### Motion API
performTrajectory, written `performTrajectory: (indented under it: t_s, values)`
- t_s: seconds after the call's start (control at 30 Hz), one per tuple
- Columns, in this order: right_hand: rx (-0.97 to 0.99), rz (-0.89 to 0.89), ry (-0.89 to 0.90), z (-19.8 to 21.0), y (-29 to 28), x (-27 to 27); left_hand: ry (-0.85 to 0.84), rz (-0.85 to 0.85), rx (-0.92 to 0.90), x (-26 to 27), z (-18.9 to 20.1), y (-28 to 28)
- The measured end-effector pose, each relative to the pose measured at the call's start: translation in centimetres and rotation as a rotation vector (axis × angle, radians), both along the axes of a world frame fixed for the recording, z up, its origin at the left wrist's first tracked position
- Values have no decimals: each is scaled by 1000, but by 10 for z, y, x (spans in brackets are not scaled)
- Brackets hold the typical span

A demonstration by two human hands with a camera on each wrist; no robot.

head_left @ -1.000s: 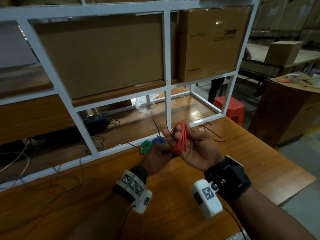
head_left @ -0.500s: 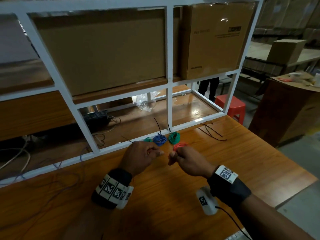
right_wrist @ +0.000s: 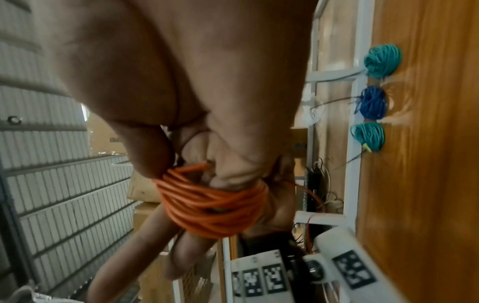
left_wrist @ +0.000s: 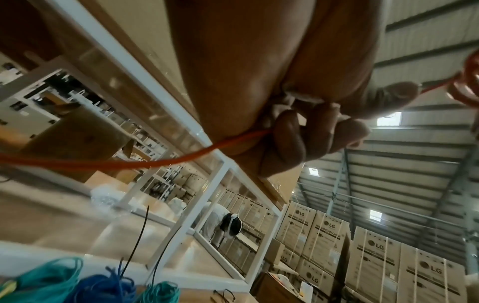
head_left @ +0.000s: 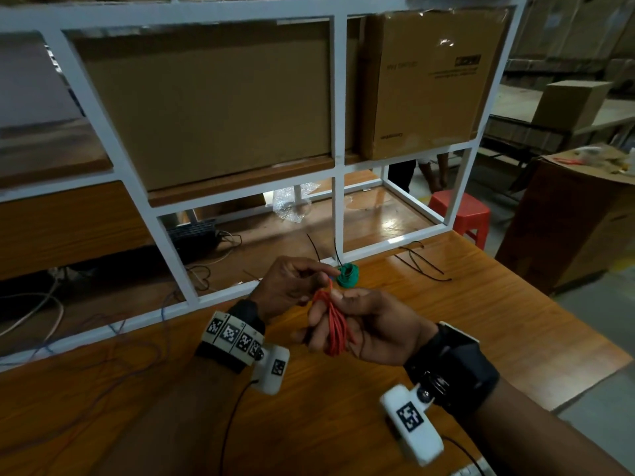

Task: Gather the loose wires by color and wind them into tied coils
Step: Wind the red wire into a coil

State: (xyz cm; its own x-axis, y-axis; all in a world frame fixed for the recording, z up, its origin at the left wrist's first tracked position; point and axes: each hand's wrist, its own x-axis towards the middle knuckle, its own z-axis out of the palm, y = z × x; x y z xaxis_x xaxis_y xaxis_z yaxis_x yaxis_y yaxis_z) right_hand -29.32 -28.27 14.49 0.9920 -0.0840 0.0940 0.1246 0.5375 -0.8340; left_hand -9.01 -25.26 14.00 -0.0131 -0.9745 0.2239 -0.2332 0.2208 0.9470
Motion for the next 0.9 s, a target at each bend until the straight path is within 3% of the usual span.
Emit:
performTrajectory:
  t_s: [0.17, 0.3, 0.37, 0.43, 0.47, 0.5, 0.57, 0.7, 0.8, 0.9]
  values:
    - [267, -147, -206, 18, -11, 0, 151, 25, 31, -21, -19, 10]
    - [390, -638, -202, 43, -25, 2, 76, 77, 145, -41, -43, 26]
    - [92, -935, -30, 42, -37, 3, 61, 116, 172, -44, -46, 36]
    - [-493, -1172, 289, 32, -43, 1, -52, 169, 142, -40, -49, 43]
    - [-754, -1194, 427, 24, -44, -1, -133, 204, 113, -35, -49, 46]
    - [-938, -1146, 541, 19, -43, -5, -196, 234, 88, -28, -49, 48]
    - [-1103, -925, 696, 9, -39, -14, -287, 258, 76, -15, -41, 52]
    - [-1023, -456, 764, -10, -21, -27, -541, 189, 52, 8, -13, 52]
    - [-749, -216, 654, -24, -9, -22, -545, 144, 49, 14, 2, 43]
    - [-276, -95, 377, -29, 0, -11, -319, 139, 42, 10, 8, 29]
